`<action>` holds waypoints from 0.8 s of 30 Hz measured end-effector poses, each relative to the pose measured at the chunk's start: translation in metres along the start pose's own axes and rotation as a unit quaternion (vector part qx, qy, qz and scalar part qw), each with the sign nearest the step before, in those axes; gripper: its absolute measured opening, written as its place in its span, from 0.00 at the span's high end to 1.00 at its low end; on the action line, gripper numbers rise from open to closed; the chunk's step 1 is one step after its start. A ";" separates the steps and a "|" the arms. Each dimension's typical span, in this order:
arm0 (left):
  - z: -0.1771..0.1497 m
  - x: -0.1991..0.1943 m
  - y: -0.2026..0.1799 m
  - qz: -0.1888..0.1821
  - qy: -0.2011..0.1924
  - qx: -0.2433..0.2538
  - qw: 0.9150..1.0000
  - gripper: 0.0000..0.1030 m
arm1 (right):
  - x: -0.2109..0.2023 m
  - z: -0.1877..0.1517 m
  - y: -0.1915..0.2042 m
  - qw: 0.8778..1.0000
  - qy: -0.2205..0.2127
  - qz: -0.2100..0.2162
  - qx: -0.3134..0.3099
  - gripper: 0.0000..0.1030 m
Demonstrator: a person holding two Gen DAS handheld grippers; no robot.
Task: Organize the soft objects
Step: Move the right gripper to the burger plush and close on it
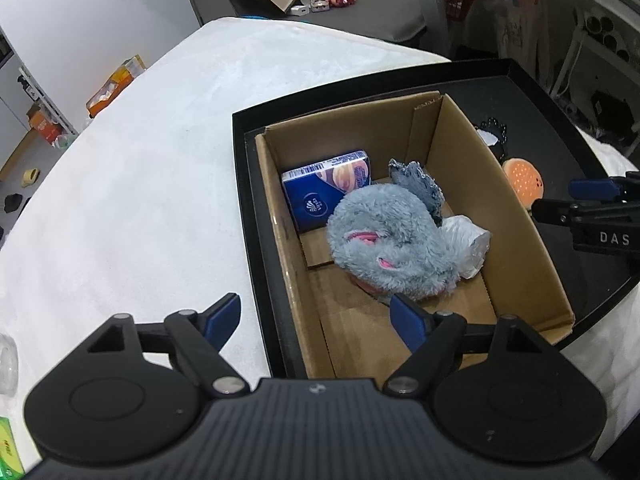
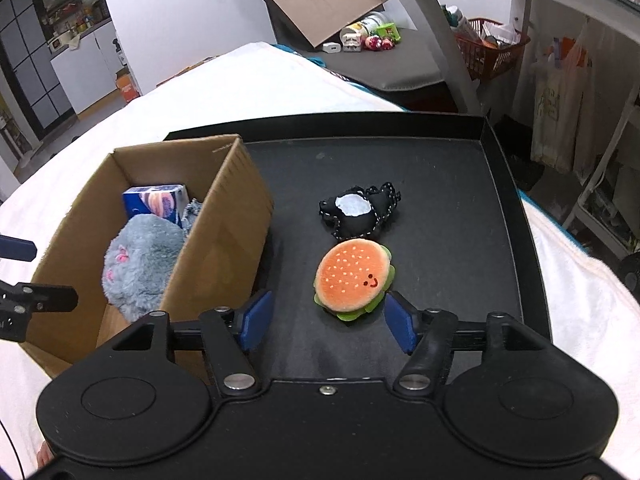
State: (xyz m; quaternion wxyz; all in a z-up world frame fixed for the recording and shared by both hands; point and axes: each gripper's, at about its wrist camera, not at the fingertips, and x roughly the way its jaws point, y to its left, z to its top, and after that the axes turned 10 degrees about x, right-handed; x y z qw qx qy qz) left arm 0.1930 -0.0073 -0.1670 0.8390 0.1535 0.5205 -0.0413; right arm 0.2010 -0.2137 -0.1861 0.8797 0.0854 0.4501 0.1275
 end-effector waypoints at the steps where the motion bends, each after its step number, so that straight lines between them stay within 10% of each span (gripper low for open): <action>1: 0.001 0.001 -0.001 0.002 0.002 0.003 1.000 0.19 | 0.003 -0.001 -0.001 1.000 0.002 0.000 0.000 0.38; 24: 0.014 0.015 -0.023 0.020 0.036 0.053 0.998 0.09 | 0.050 0.016 -0.016 0.999 0.016 0.000 0.046 0.27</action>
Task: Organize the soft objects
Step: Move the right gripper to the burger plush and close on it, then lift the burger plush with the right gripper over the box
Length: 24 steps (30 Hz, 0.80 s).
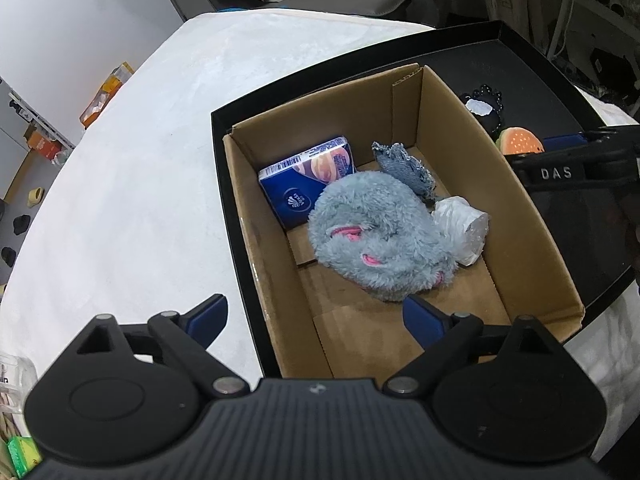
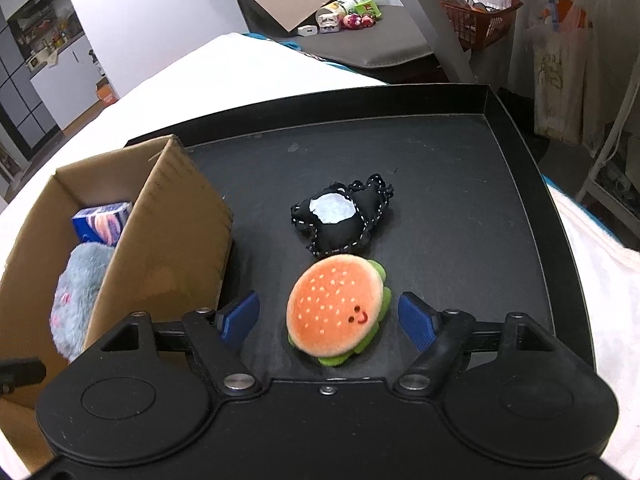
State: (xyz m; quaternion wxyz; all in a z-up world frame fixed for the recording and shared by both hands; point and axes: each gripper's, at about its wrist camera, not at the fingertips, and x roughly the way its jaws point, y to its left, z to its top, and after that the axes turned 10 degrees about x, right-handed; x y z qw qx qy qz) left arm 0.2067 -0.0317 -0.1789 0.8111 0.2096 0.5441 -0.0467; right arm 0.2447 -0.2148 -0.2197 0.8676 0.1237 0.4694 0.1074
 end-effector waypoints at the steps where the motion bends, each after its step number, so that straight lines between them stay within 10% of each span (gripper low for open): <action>1: 0.000 0.000 0.000 0.001 0.000 0.000 1.000 0.09 | 0.001 0.001 -0.001 1.000 0.001 0.000 0.002 0.28; 7: 0.001 0.001 -0.005 -0.010 -0.001 0.003 1.000 0.09 | -0.002 -0.001 -0.008 1.000 0.013 -0.008 0.007 0.58; 24: 0.003 -0.001 -0.011 -0.008 -0.023 0.007 1.000 0.09 | -0.049 -0.004 -0.016 0.999 -0.004 -0.020 0.027 0.61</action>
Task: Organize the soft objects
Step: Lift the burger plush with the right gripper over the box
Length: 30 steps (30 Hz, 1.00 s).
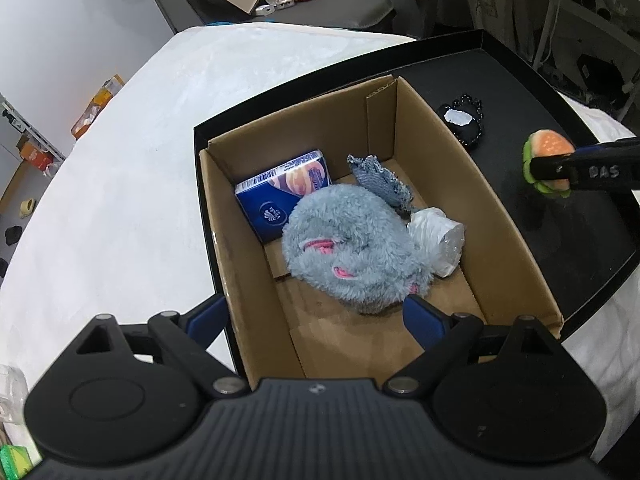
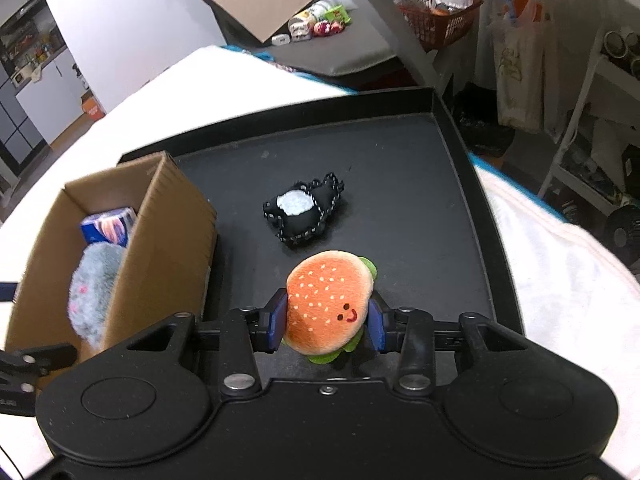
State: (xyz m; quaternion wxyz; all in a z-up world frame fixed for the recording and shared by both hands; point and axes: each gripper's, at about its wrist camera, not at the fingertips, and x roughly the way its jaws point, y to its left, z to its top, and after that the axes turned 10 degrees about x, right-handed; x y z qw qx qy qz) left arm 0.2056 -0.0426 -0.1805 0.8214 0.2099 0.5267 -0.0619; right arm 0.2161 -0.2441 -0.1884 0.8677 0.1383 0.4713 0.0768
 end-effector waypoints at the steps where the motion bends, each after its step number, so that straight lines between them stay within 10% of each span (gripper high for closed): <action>1: -0.001 0.000 0.001 -0.001 0.000 -0.002 1.000 0.09 | -0.004 0.001 0.001 1.000 -0.004 0.001 0.001 0.61; 22: -0.028 -0.022 0.019 0.014 -0.040 -0.030 0.999 0.12 | -0.060 0.014 0.061 0.996 -0.046 0.051 -0.055 0.61; 30: -0.040 -0.020 0.028 0.004 -0.049 -0.054 0.997 0.30 | -0.061 0.013 0.086 0.994 -0.045 0.058 -0.084 0.61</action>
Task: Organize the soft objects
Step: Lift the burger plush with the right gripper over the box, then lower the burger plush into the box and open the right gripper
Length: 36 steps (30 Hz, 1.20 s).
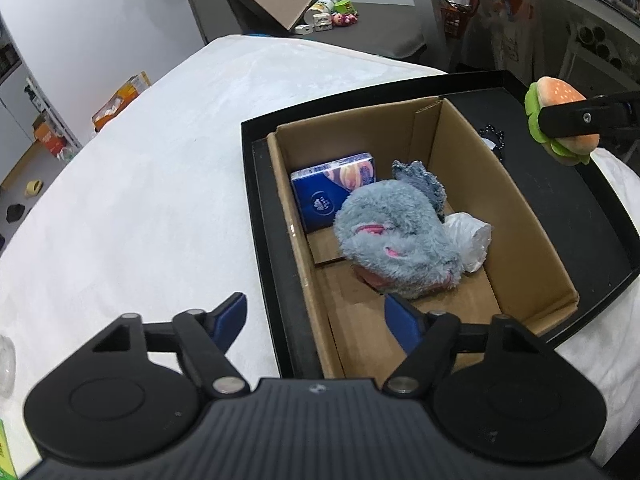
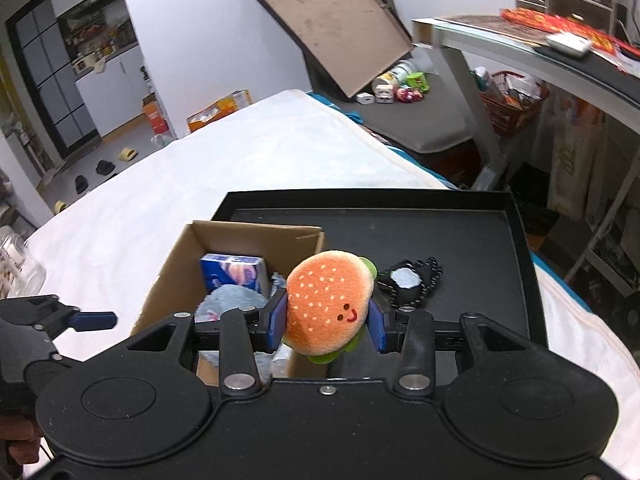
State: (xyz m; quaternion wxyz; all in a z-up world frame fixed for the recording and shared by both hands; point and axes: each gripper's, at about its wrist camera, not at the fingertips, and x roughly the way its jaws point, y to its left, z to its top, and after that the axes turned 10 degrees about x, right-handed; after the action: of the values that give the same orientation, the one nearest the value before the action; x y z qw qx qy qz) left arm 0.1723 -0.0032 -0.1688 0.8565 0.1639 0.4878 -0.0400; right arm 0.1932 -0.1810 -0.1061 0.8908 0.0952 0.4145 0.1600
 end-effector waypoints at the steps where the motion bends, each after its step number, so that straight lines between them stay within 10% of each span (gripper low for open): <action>1: -0.001 0.001 0.002 -0.001 0.000 -0.004 1.000 0.31 | 0.001 0.000 0.004 1.000 0.000 0.001 -0.006 0.61; 14: -0.012 0.013 0.011 -0.040 0.004 -0.050 0.998 0.69 | 0.017 -0.003 0.043 0.999 0.019 0.018 -0.046 0.60; 36: -0.024 0.016 0.017 -0.065 -0.012 -0.073 0.995 0.84 | 0.042 -0.015 0.091 0.992 0.054 0.052 -0.098 0.60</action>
State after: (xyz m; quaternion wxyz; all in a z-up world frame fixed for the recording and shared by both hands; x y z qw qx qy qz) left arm 0.1652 0.0216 -0.1898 0.8678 0.0683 0.4884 -0.0613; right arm 0.1878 -0.0802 -0.1178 0.8627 0.0195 0.4387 0.2507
